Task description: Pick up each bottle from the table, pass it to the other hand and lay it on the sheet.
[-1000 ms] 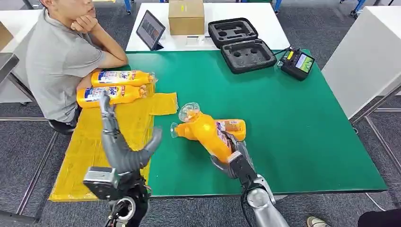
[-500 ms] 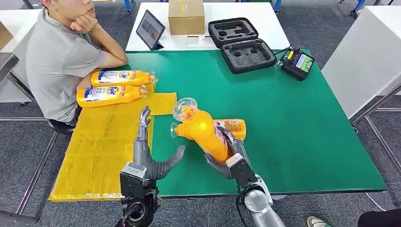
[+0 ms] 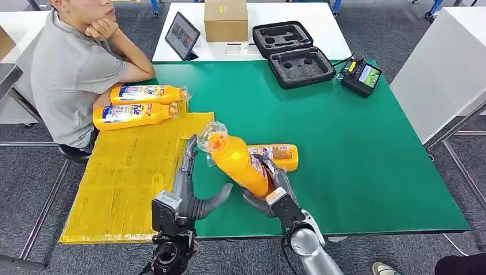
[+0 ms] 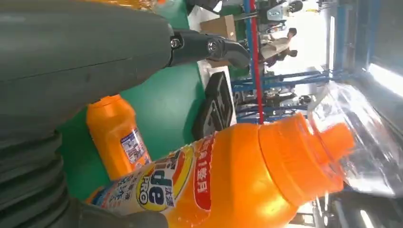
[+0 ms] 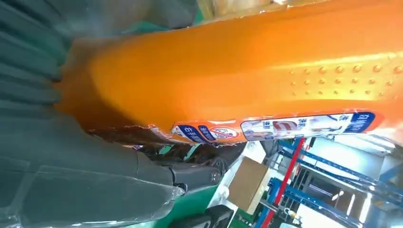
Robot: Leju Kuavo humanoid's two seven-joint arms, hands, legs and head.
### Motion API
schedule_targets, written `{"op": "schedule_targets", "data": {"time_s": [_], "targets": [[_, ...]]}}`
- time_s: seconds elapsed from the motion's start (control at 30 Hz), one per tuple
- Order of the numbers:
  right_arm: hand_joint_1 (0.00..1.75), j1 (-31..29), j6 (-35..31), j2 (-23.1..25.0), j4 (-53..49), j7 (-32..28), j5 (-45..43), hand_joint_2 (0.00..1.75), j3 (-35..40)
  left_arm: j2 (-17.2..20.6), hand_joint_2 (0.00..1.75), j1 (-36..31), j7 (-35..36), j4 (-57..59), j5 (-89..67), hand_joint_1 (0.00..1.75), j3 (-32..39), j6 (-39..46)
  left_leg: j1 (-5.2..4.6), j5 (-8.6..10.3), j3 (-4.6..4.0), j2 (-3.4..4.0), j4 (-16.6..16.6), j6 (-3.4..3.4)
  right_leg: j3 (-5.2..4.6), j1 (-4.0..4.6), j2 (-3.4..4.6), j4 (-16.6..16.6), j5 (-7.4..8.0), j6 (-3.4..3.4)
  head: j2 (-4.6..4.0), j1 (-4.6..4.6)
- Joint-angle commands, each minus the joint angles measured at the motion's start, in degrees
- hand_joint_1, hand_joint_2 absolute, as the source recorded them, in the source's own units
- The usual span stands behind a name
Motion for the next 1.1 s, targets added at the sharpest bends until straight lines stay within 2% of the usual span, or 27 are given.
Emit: {"op": "schedule_targets", "data": {"time_s": [0.03, 0.17, 0.83, 0.93, 1.1], "targets": [[1.75, -5.15, -0.11, 0.78, 10.41, -0.66, 0.37, 1.75, 3.19, -1.49, 1.75, -3.28, 0.19, 7.88, 2.24, 0.0, 2.97, -4.48, 0.04, 0.01, 0.08, 0.02, -0.04, -0.06, 0.07, 0.03, 0.06, -0.05, 0.02, -0.06, 0.0, 0.0], [1.75, -6.16, -1.45, 0.46, 12.52, -1.57, 0.05, 1.75, 3.51, -1.64, 1.75, -4.13, 0.19, 11.22, 5.43, 0.0, 1.96, -10.61, 0.05, 0.0, 0.18, 0.03, -0.08, -0.08, 0.16, 0.04, 0.09, -0.09, 0.03, -0.07, 0.0, 0.02], [1.75, -9.3, -1.55, 2.41, 20.07, -2.39, 0.5, 1.75, 7.03, -2.42, 1.75, -6.17, 0.19, 13.42, 4.42, 0.0, 0.59, -8.88, 0.02, 0.0, 0.06, 0.02, -0.02, -0.06, 0.05, 0.02, 0.05, -0.02, 0.01, -0.05, 0.0, 0.0], [1.75, -9.69, -2.01, 2.98, 21.76, -3.27, 0.05, 1.75, 9.43, -3.02, 1.75, -7.16, 0.19, 13.76, 1.65, 0.0, 1.26, -3.84, 0.06, -0.02, 0.12, -0.01, -0.01, -0.11, 0.11, 0.06, 0.07, -0.03, 0.0, -0.09, 0.0, 0.0], [1.75, -9.35, -3.54, 3.22, 22.68, -3.8, 0.45, 1.75, 11.0, -3.38, 1.75, -9.16, 0.19, 16.88, 2.57, 0.0, 1.11, -5.21, 0.07, 0.01, 0.1, -0.09, -0.01, -0.1, 0.11, 0.06, -0.03, -0.04, 0.0, -0.08, 0.0, 0.02]]}}
